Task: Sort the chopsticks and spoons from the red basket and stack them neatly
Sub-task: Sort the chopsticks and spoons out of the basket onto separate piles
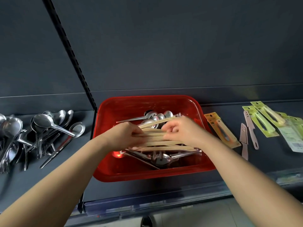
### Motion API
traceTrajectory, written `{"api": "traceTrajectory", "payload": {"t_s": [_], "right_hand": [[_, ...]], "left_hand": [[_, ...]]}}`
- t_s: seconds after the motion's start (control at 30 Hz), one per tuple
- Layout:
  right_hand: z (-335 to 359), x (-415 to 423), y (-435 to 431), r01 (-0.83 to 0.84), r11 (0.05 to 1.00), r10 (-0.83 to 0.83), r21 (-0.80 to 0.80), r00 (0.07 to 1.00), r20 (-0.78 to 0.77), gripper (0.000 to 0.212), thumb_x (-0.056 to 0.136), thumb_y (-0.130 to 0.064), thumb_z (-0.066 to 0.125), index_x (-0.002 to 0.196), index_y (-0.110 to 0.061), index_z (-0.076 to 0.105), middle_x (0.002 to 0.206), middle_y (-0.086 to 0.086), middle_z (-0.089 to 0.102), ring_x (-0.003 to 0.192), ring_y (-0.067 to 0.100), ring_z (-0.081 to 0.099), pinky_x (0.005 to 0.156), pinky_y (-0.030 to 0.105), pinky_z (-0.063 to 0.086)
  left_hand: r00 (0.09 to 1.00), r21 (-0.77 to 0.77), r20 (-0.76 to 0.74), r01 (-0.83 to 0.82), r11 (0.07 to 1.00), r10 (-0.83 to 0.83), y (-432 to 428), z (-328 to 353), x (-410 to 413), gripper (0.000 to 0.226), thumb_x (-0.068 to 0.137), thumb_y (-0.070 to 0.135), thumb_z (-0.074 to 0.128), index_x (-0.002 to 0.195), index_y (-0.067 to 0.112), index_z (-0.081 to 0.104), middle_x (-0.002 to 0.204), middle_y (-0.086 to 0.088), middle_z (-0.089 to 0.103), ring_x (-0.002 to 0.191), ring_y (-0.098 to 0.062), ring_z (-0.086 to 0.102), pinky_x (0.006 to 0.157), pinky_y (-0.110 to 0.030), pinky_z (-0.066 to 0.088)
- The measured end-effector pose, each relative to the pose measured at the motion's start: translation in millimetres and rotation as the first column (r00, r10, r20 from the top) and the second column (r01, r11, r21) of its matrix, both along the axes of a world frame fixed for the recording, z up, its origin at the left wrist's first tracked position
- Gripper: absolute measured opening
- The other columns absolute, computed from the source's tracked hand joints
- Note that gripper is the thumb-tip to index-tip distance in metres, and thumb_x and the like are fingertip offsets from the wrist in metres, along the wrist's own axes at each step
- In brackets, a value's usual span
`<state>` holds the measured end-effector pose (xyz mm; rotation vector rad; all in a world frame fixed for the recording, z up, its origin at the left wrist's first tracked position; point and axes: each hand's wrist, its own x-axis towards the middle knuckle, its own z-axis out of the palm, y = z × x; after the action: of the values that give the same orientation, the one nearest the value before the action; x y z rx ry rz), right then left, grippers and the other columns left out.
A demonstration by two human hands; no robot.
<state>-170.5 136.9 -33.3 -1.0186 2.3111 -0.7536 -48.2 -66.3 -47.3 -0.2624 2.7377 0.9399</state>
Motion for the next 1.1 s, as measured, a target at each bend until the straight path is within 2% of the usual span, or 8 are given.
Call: {"api": "traceTrajectory", "payload": {"t_s": [0.1,0.2,0.27,0.37,0.53,0.67,0.93,1.1], "right_hand": [[-1.5,-13.7,9.5,0.092,0.993,-0.102,-0.075,0.983,-0.152,0.046,0.077,-0.033,0.078,0.120,-0.027,0.065,0.115,-0.016,0.059,0.104,0.002,0.057,0.094,0.024,0.046],[-1.6,-25.6,17.3,0.116,0.978,-0.150,-0.174,0.968,-0.202,0.039,0.078,-0.026,0.078,0.115,-0.031,0.067,0.118,-0.017,0.059,0.110,0.001,0.056,0.100,0.027,0.044],[-3.2,-28.9,16.8,0.105,0.980,-0.131,-0.168,0.980,-0.152,0.031,0.078,-0.024,0.079,0.106,-0.032,0.070,0.107,-0.018,0.065,0.102,-0.001,0.061,0.097,0.033,0.049],[-8.8,-24.8,9.4,0.056,0.996,-0.066,-0.067,0.987,-0.147,0.030,0.081,-0.026,0.076,0.110,-0.034,0.069,0.106,-0.019,0.066,0.099,0.000,0.062,0.093,0.033,0.051],[-9.6,-27.3,5.4,0.076,0.995,-0.085,-0.065,0.985,-0.152,0.019,0.093,-0.021,0.058,0.097,-0.037,0.067,0.074,-0.005,0.067,0.056,0.017,0.057,0.053,0.038,0.048],[-1.0,-37.3,11.5,0.261,0.958,-0.271,-0.123,0.959,-0.079,0.016,0.095,-0.014,0.052,0.098,-0.024,0.065,0.067,-0.003,0.065,0.050,0.001,0.059,0.057,0.032,0.054],[-6.7,-22.1,11.3,0.283,0.959,-0.283,-0.006,0.958,0.042,0.017,0.092,-0.017,0.059,0.107,-0.024,0.063,0.070,-0.001,0.066,0.048,0.004,0.056,0.055,0.023,0.049],[-5.7,-13.3,17.8,0.229,0.972,-0.232,0.048,0.970,0.070,0.020,0.082,-0.025,0.073,0.100,-0.027,0.064,0.085,-0.003,0.070,0.055,0.004,0.057,0.054,0.020,0.048]], "left_hand": [[0.995,-0.009,-0.032,-0.095,0.995,0.095,-10.2,5.3,2.0,0.018,0.091,0.030,0.063,0.086,0.015,0.070,0.065,0.001,0.063,0.052,-0.011,0.050,0.053,-0.025,0.043],[0.985,-0.042,-0.062,-0.164,0.985,0.162,-22.1,10.5,3.2,0.028,0.096,0.026,0.056,0.081,0.005,0.066,0.058,0.003,0.052,0.049,-0.012,0.041,0.047,-0.018,0.032],[0.984,0.022,-0.030,-0.173,0.985,0.174,-27.6,13.4,3.6,0.032,0.096,0.029,0.054,0.080,0.003,0.064,0.058,-0.003,0.049,0.050,-0.015,0.041,0.049,-0.025,0.035],[0.991,0.116,0.040,-0.128,0.985,0.124,-29.4,16.0,4.2,0.020,0.090,0.037,0.064,0.083,0.020,0.071,0.062,-0.008,0.059,0.051,-0.016,0.048,0.053,-0.033,0.041],[0.985,0.050,0.035,-0.171,0.984,0.169,-33.1,21.6,8.1,0.019,0.089,0.036,0.064,0.080,0.020,0.067,0.061,0.000,0.058,0.049,-0.012,0.048,0.050,-0.028,0.040],[0.974,-0.004,0.033,-0.224,0.974,0.224,-35.7,23.1,8.1,0.026,0.095,0.035,0.051,0.078,0.015,0.051,0.067,-0.001,0.053,0.057,-0.016,0.048,0.058,-0.039,0.045],[0.987,-0.183,0.022,-0.155,0.971,0.162,-2.6,-3.9,-18.9,0.042,0.056,0.042,0.087,0.080,0.017,0.063,0.068,0.007,0.056,0.061,-0.013,0.052,0.048,-0.024,0.035],[0.984,-0.177,0.066,-0.151,0.973,0.165,-8.3,-8.5,-22.8,0.015,0.069,0.027,0.079,0.079,0.019,0.071,0.072,0.003,0.066,0.067,-0.015,0.060,0.051,-0.021,0.041]]}}
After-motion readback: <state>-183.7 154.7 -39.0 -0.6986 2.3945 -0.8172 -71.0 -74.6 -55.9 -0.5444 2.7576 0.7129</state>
